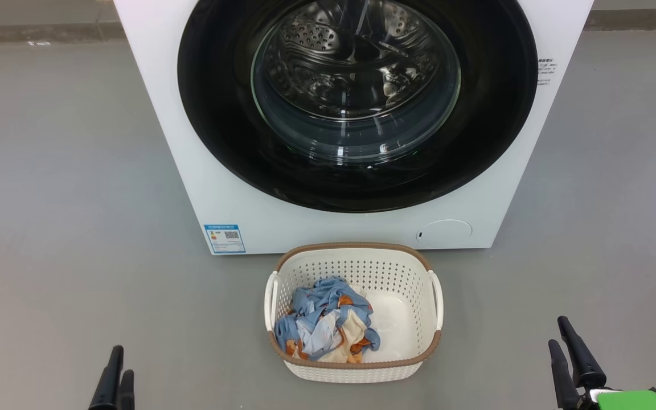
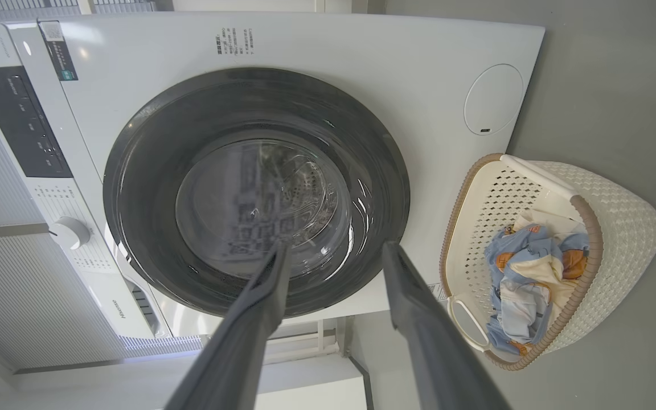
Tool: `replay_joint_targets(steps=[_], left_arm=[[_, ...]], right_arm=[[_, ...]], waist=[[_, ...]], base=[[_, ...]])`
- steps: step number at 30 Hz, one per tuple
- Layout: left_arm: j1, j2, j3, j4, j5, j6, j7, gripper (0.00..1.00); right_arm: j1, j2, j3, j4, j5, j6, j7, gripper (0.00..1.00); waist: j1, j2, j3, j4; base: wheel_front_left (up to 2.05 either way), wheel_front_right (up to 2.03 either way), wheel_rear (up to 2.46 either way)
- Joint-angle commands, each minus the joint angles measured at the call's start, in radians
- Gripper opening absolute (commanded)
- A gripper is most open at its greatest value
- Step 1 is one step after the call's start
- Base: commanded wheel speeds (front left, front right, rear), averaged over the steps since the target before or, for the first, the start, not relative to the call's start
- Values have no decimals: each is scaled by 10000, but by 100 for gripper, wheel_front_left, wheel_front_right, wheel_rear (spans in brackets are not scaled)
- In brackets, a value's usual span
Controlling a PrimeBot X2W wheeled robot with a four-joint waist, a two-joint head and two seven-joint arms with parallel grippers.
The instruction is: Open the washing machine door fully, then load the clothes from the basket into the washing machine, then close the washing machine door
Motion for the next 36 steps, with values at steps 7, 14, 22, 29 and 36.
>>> replay_joint_targets(steps=[7, 14, 22, 29, 36], left_arm=[[-362, 164, -55, -413, 23, -4, -254, 100], [-436, 185, -158, -598, 123, -6, -493, 100], [-517, 205, -291, -741, 509, -9, -730, 100], [-647, 255, -524, -1093, 1667, -15, -1175, 100], [-702, 313, -629, -1325, 2652, -17, -1383, 100]], right_arm=[[-336, -64, 140, -405, 14, -1, -233, 100], [-439, -85, 324, -626, -66, -2, -408, 100], [-527, -182, 558, -830, -248, -2, -605, 100], [-798, -642, 1278, -1142, -1292, -4, -1189, 100], [-887, -745, 1410, -1233, -2369, -4, -1396, 100]], waist=[[2, 0, -7, 14], [0, 0, 20, 22], [0, 0, 38, 30], [0, 0, 74, 60], [0, 0, 73, 71]], base=[[0, 0, 0], [0, 0, 0], [0, 0, 0], [0, 0, 0], [0, 0, 0]])
